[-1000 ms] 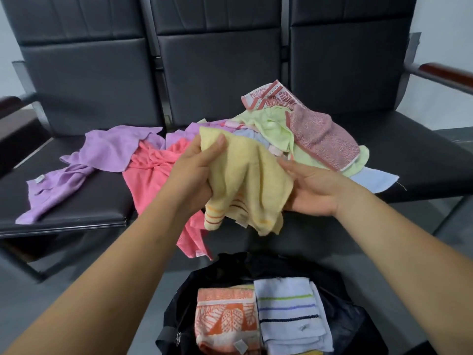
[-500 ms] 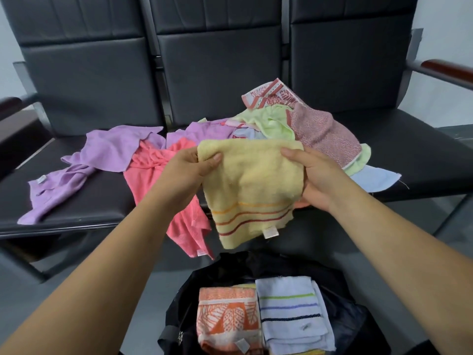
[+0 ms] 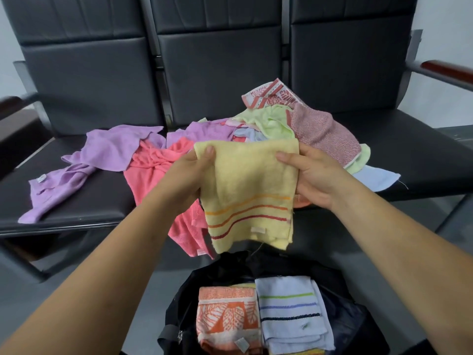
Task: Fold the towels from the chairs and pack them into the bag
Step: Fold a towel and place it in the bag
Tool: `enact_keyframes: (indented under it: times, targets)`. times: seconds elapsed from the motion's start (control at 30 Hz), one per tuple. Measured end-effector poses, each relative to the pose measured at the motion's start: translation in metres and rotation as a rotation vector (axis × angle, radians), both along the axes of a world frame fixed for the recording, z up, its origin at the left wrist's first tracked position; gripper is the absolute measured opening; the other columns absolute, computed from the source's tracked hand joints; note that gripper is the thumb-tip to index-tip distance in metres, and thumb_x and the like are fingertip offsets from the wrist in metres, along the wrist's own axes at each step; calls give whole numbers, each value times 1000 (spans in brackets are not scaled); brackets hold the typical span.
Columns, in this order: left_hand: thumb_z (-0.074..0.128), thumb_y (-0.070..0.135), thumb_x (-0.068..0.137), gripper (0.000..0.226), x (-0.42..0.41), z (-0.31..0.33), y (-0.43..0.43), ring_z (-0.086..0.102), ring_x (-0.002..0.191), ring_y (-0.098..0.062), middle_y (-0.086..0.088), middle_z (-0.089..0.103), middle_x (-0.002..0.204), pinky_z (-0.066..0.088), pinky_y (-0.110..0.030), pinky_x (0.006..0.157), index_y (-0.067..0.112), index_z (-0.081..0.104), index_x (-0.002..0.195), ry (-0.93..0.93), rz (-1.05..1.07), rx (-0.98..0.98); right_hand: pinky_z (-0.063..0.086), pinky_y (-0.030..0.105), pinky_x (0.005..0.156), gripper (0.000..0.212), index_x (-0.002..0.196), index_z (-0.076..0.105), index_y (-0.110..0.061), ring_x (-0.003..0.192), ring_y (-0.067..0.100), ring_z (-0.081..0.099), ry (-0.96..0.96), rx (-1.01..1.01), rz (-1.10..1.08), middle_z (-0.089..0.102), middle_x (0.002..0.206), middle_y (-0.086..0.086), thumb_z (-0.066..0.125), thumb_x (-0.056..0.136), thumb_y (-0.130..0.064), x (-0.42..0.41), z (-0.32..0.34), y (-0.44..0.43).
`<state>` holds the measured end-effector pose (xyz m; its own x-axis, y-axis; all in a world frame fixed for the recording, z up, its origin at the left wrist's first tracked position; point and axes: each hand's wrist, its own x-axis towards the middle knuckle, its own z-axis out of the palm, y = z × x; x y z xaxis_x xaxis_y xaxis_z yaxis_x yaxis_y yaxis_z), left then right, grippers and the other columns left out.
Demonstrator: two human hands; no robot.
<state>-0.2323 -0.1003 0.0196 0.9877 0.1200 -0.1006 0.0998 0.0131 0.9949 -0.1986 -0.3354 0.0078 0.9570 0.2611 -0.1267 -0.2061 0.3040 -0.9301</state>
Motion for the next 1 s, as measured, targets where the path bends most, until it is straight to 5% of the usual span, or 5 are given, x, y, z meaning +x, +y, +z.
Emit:
enact_keyframes:
  times: [0.27,0.47,0.63,0.87,1.0]
  targets:
    - [54,7,98,29,0,5,5,73,100,-27,-19,72,116,62,-34,74,-8,63,121,131,-193,-292,64,40,72,29,119,69,-7,92,23,76,164,188,48,76,108,12,62,95,-23,-1,8,-9]
    - [53,22,104,27,8,-7,5,71,104,-33,-14,74,110,62,-43,79,3,66,120,47,-3,-13,63,45,75,52,132,60,3,104,32,73,117,92,86,72,119,21,68,81,-8,0,6,-14]
    - [60,29,100,34,4,0,0,73,101,-30,-16,75,109,61,-44,86,-1,69,114,49,-47,-79,63,49,77,33,126,64,-4,95,30,74,59,71,-42,75,107,16,64,93,-8,3,-3,-14]
    - [57,0,96,24,4,-6,3,74,100,-27,-14,76,107,62,-33,81,-3,65,119,-27,-170,-56,62,44,77,43,135,58,-1,110,34,71,74,177,3,69,124,23,62,93,-9,1,-1,-23]
    - [65,15,96,24,8,-13,4,73,101,-32,-14,76,109,60,-44,89,4,70,116,-53,-59,77,61,35,59,41,128,62,5,84,27,77,33,-20,33,77,97,18,66,87,-1,-5,-1,-27]
